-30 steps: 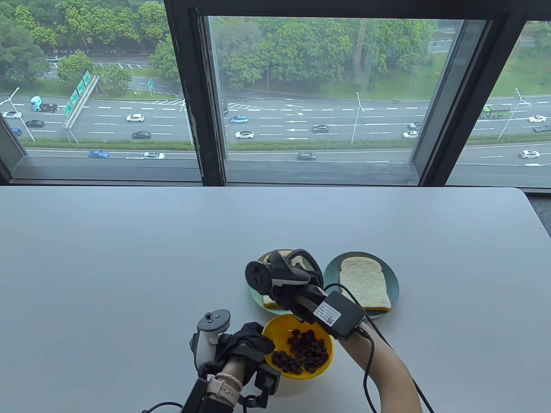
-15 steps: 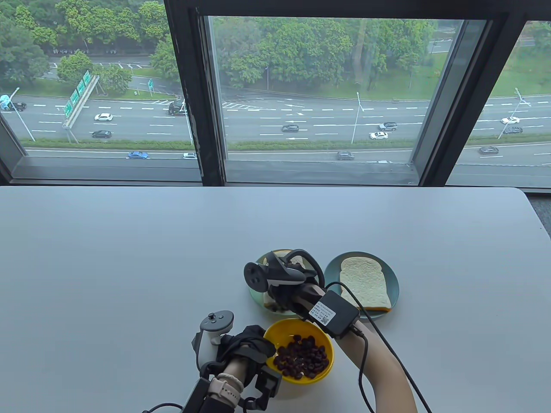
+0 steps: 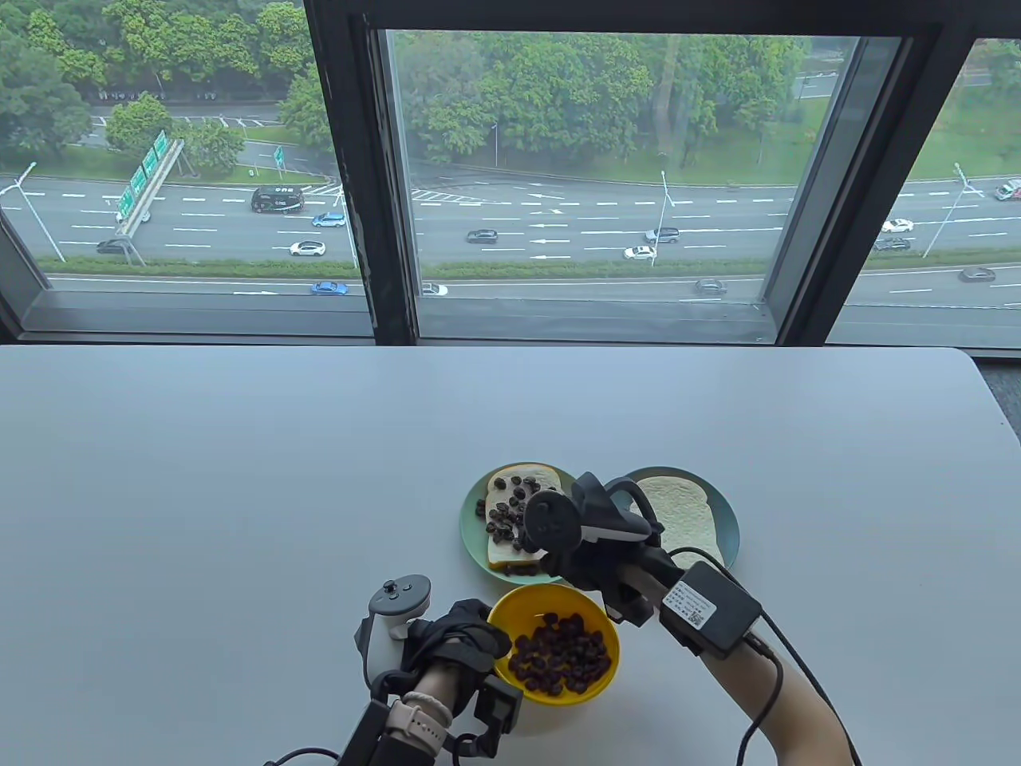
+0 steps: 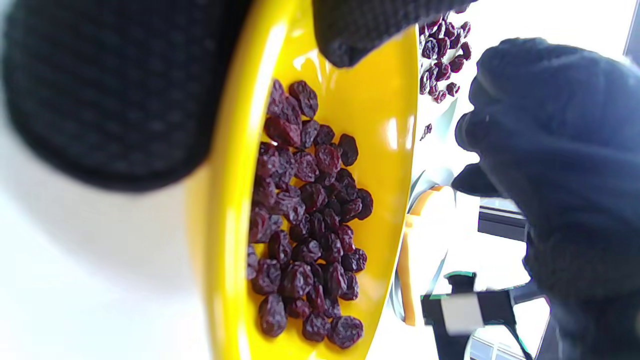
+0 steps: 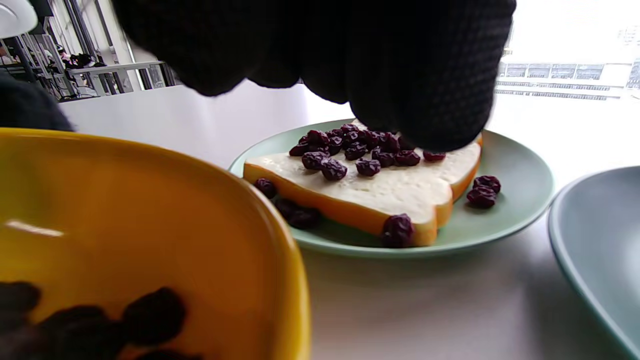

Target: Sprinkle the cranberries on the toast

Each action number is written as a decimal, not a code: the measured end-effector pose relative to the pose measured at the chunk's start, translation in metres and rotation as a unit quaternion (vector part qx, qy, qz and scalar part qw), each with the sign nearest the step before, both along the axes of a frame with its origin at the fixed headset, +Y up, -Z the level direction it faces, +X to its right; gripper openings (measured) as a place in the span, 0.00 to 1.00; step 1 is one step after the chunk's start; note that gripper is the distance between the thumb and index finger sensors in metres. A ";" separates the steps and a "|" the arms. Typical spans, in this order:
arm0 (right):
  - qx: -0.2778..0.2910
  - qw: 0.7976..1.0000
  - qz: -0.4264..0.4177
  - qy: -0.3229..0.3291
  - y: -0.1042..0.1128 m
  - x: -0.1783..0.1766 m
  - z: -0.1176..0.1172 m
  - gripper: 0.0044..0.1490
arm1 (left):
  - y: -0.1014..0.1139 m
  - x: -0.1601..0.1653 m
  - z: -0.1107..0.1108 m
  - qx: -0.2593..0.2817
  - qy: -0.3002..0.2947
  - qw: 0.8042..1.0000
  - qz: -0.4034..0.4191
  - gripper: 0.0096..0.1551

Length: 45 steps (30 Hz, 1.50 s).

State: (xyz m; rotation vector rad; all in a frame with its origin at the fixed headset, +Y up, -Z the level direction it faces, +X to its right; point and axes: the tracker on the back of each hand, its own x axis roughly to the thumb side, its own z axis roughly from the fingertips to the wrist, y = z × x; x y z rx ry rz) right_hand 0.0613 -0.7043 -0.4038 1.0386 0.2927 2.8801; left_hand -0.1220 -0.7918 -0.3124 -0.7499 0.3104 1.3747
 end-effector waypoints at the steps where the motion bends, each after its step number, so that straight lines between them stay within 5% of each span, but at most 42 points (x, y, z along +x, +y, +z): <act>1: -0.010 1.000 -0.005 0.005 0.001 0.003 0.005 0.32 | 0.000 0.000 0.000 0.001 0.002 1.000 0.001 0.33; 6: -0.074 0.995 -0.024 0.058 0.002 0.011 0.040 0.40 | 0.003 0.001 0.001 0.014 0.009 1.000 0.005 0.33; 10: -0.106 0.988 0.068 0.089 -0.011 0.011 0.062 0.50 | 0.006 0.001 0.002 0.024 0.019 0.999 0.019 0.33; 16: -0.067 0.986 0.110 0.110 -0.023 -0.005 0.075 0.54 | 0.011 0.007 0.007 0.041 0.032 0.999 0.014 0.33; 23: 0.009 0.984 0.138 0.114 -0.021 -0.028 0.082 0.39 | 0.008 0.007 0.010 0.030 0.039 0.998 0.026 0.33; 27: 0.076 0.983 0.119 0.114 -0.019 -0.027 0.087 0.21 | 0.010 0.006 0.007 0.037 0.038 0.998 0.020 0.34; 37: 0.085 0.984 0.070 0.138 -0.019 -0.018 0.093 0.19 | 0.008 0.008 0.007 0.035 0.021 0.999 -0.002 0.33; 45: 0.106 0.990 -0.019 0.092 0.014 0.003 0.082 0.19 | 0.007 0.007 0.007 0.034 0.003 0.998 -0.043 0.33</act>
